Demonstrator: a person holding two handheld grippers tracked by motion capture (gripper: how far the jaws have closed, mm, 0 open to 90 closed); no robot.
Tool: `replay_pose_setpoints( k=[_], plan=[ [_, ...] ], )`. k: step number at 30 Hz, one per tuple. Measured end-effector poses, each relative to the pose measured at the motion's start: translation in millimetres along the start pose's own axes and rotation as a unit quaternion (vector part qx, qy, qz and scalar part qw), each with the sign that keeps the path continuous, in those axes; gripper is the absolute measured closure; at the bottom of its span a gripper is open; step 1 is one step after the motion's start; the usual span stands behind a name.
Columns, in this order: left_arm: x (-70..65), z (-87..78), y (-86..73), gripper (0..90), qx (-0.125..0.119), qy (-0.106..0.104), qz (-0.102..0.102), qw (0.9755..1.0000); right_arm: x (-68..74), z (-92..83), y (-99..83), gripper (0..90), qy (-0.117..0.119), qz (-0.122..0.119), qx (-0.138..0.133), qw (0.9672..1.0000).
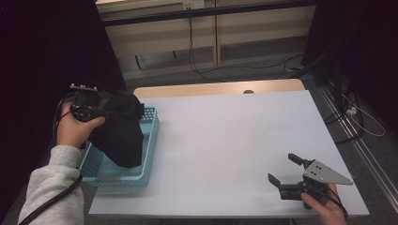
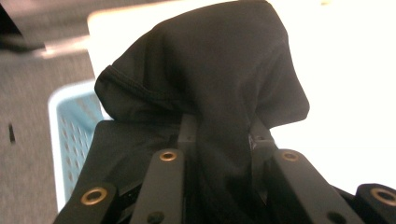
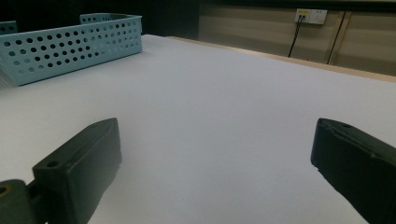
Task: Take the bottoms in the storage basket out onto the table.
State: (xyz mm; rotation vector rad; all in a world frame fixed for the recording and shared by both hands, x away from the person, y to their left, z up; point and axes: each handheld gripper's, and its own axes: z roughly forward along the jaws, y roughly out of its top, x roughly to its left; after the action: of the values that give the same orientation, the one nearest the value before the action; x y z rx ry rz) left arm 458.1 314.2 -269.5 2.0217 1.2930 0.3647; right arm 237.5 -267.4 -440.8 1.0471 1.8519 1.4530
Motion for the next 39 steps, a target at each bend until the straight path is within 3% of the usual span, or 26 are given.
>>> replay_pose_setpoints(
  k=[3, 5, 12, 17, 18, 21, 23, 24, 29, 32, 39],
  plan=[
    [-6.7, -11.3, 12.6, 74.2, -0.037, -0.003, 0.000, 0.9993, 0.1, 0.2, 0.1, 1.4, 0.000, 0.000, 0.000, 1.0000],
    [-13.2, -17.8, 21.5, 74.2, -0.052, -0.006, 0.011, 0.9986, 0.0, 0.4, 0.0, 1.5, 0.001, 0.000, 0.000, 1.0000],
    [-48.6, -23.7, 45.6, 74.2, -0.088, -0.033, 0.044, 0.9946, 0.1, 0.6, 0.0, 1.4, 0.002, 0.000, 0.001, 1.0000],
    [-83.3, -15.7, 57.7, 74.2, -0.093, -0.062, 0.076, 0.9909, 0.0, 0.4, -0.2, 1.4, 0.002, 0.000, 0.001, 1.0000],
    [-83.3, -15.7, 57.7, 74.2, -0.093, -0.062, 0.076, 0.9909, 0.0, 0.4, -0.2, 1.4, 0.002, 0.001, 0.001, 1.0000],
    [-108.9, -5.9, 64.3, 74.2, -0.092, -0.086, 0.088, 0.9881, 0.0, 0.2, -0.2, 1.4, 0.002, 0.000, 0.001, 1.0000],
    [-114.6, -3.7, 65.6, 74.2, -0.090, -0.091, 0.091, 0.9875, 0.0, 0.1, -0.2, 1.5, 0.003, 0.000, 0.000, 1.0000],
    [-125.4, -0.5, 68.0, 74.1, -0.089, -0.101, 0.104, 0.9855, 0.0, -0.1, -0.2, 1.4, 0.003, 0.001, 0.000, 1.0000],
    [-151.3, 5.9, 70.6, 74.0, -0.090, -0.122, 0.121, 0.9810, -0.1, -0.5, -0.2, 1.4, 0.003, 0.000, 0.000, 1.0000],
    [-163.8, 9.9, 71.0, 74.0, -0.090, -0.128, 0.134, 0.9786, 0.0, -0.6, 0.0, 1.5, 0.004, 0.000, 0.000, 1.0000],
    [-180.8, 10.7, 75.2, 73.9, -0.104, -0.150, 0.140, 0.9732, -0.2, -0.5, -0.1, 1.4, 0.007, 0.000, -0.001, 1.0000]
  ],
)
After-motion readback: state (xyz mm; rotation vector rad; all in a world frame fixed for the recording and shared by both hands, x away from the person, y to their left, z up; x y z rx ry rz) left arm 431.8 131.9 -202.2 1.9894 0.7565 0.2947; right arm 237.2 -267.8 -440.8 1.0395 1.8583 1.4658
